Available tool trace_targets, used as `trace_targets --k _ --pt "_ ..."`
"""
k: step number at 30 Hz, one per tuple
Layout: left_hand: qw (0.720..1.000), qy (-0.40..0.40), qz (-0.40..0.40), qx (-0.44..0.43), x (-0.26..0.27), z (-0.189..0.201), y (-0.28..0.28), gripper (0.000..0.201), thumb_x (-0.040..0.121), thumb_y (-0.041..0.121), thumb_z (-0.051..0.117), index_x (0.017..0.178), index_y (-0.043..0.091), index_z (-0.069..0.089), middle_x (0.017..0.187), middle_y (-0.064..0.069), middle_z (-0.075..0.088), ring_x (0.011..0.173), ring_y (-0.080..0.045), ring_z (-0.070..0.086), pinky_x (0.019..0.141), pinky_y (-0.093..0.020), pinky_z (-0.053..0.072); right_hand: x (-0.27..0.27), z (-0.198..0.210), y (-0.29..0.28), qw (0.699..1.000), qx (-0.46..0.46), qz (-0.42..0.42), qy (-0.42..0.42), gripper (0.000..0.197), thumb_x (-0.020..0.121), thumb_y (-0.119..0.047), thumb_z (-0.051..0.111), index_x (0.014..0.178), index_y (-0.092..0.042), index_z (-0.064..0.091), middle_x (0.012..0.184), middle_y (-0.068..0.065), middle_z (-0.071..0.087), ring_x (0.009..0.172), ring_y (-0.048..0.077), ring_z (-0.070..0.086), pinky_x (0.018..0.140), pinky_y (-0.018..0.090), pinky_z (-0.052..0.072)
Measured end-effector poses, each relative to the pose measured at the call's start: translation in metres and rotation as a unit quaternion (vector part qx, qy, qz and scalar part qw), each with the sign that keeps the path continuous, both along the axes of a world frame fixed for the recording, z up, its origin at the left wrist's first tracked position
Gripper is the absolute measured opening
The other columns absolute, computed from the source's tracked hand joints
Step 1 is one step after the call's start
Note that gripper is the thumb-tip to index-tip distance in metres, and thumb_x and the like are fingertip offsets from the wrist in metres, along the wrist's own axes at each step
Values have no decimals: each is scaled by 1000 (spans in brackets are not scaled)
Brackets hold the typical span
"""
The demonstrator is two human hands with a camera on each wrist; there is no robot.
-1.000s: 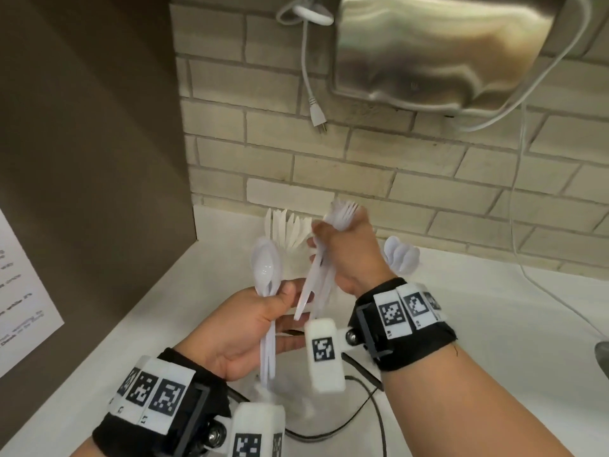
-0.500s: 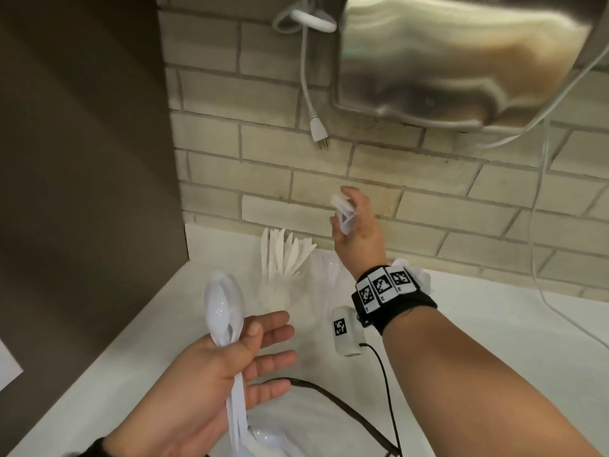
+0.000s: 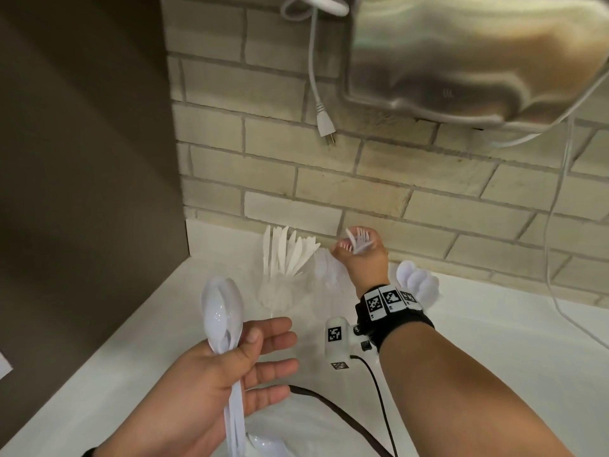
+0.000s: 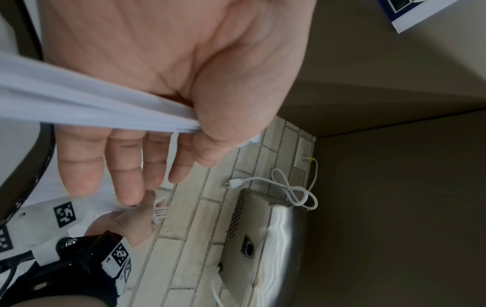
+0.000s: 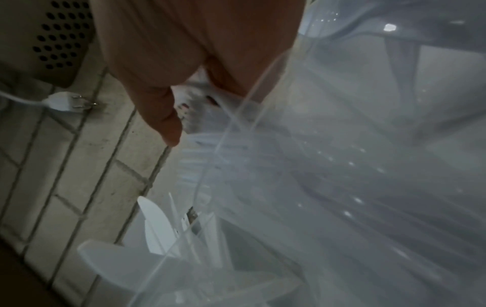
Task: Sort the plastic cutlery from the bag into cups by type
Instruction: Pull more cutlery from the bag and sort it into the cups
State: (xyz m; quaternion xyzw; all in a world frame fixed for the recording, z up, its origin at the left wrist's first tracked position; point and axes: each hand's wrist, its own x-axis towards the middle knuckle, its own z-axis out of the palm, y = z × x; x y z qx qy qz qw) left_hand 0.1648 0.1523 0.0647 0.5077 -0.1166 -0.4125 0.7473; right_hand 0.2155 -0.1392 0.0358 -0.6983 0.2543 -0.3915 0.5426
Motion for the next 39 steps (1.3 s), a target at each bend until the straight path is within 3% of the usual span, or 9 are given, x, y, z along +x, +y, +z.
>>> trace_targets --k 6,10,12,17,20,24,30,35,39 --pt "1000 -14 9 2 -3 0 -2 30 79 26 55 98 16 77 110 -10 72 97 -32 71 79 -44 56 1 4 -5 996 49 14 -66 36 69 -5 81 91 -24 59 83 2 67 78 17 65 82 32 55" --pt "1000 -14 7 3 -7 3 -5 30 81 26 55 99 15 76 110 -10 72 97 -31 71 80 -43 56 -1 1 -5 987 -122 39 95 14 85 -19 69 97 -20 63 105 1 64 103 20 61 88 28 48" --pt "1000 -7 5 4 -9 5 -7 33 80 25 56 102 11 75 109 -11 73 97 -31 71 82 -44 57 -2 -1 -4 962 -194 51 185 29 89 -34 64 112 -17 62 121 3 57 114 20 54 91 25 41" --pt "1000 -6 -5 12 -14 11 -12 36 83 26 55 109 7 70 110 -11 72 99 -30 70 87 -45 55 -16 34 9 958 -250 -10 137 35 85 -39 67 113 -19 63 123 3 54 120 19 47 96 23 35" --pt "1000 -18 -12 18 -14 17 -17 34 86 26 55 109 6 69 109 -11 73 98 -30 71 84 -43 55 -34 79 35 966 -234 23 105 7 86 -31 67 89 -25 64 97 -5 61 87 11 57 79 24 45" --pt "997 -55 -3 50 -16 26 -27 27 95 23 52 105 4 69 92 -11 71 69 -22 66 78 -42 56 -79 126 96 941 -183 231 165 27 84 -50 63 86 -23 63 80 2 69 48 9 52 44 17 39" --pt "981 -142 3 129 -29 30 -39 21 96 7 48 79 8 59 72 -6 50 46 -10 31 45 -25 27 -117 127 148 859 -289 287 311 51 82 -58 61 119 -26 46 74 -2 68 49 7 58 56 22 46" --pt "961 -212 -5 175 -36 28 -47 21 89 -5 42 77 9 51 59 -2 40 47 -12 26 44 -24 24 -119 108 155 893 -268 209 296 42 94 -29 55 126 -8 39 80 1 55 79 22 57 59 26 44" --pt "934 -298 -13 195 -41 24 -51 5 86 6 60 90 8 62 54 2 47 48 -14 35 46 -25 31 -123 98 154 918 -247 177 257 37 89 -25 60 120 -13 43 77 -6 49 82 20 56 56 13 36"
